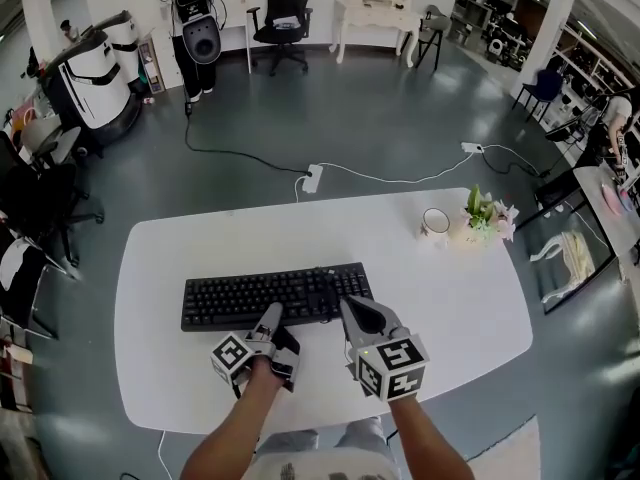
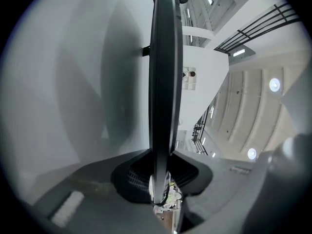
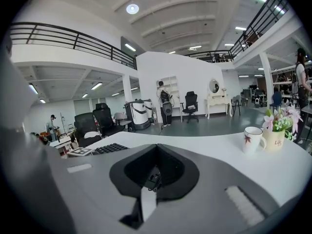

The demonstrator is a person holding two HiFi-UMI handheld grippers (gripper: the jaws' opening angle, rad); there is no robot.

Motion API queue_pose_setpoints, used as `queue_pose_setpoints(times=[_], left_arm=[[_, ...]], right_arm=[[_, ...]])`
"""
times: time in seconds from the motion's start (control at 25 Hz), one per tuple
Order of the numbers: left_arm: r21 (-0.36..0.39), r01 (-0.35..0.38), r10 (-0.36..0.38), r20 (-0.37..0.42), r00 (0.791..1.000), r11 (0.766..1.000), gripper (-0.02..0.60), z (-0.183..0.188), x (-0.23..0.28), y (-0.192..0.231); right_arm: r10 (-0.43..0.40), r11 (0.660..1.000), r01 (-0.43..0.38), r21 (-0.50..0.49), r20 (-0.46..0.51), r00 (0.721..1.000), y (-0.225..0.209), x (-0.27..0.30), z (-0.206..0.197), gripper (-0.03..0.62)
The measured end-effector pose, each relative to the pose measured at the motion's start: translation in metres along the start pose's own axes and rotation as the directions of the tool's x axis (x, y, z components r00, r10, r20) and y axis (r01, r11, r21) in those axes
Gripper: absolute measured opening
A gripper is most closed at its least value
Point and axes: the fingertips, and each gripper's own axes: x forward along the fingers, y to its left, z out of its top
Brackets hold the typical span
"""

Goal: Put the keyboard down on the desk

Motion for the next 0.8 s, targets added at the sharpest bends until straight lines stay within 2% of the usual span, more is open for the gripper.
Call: queue_pose_setpoints(times=[0.16,0.32,0.36,0.48,0.8], left_arm=[[0.002,-0.012,0.012,0.004,1.0,1.0,0.094,-0.001,-0.003,0.003],[-0.005,-0.072,0.072,0.022,0.997,0.997,0.098,-0.004,-0.007,0.01],[-0.019,-0.08,0.08,0.032,0.996,0.997,0.111,-0.003,-0.009,0.011],[-0.05,-0.106,0.109,0.046,0.993,0.993,0.203,0.0,-0.012,0.013],[-0.032,-0.211,0.212,0.039,0.977,0.977,0.259,-0.001,-0.01,0.016]], right_arm=[[0.005,1.0,-0.005,0.002,-0.013,1.0,0.002,-0.001,-0.006,0.0],[0.011,1.0,-0.011,0.007,-0.015,1.0,0.005,-0.003,-0.009,0.0],[0.015,1.0,-0.015,0.008,-0.016,1.0,0.007,-0.003,-0.01,0.0],[0.023,1.0,-0.023,0.011,-0.018,1.0,0.012,-0.002,-0.012,0.0],[0.027,0.999,-0.026,0.019,-0.017,1.0,0.01,-0.002,-0.013,0.0]])
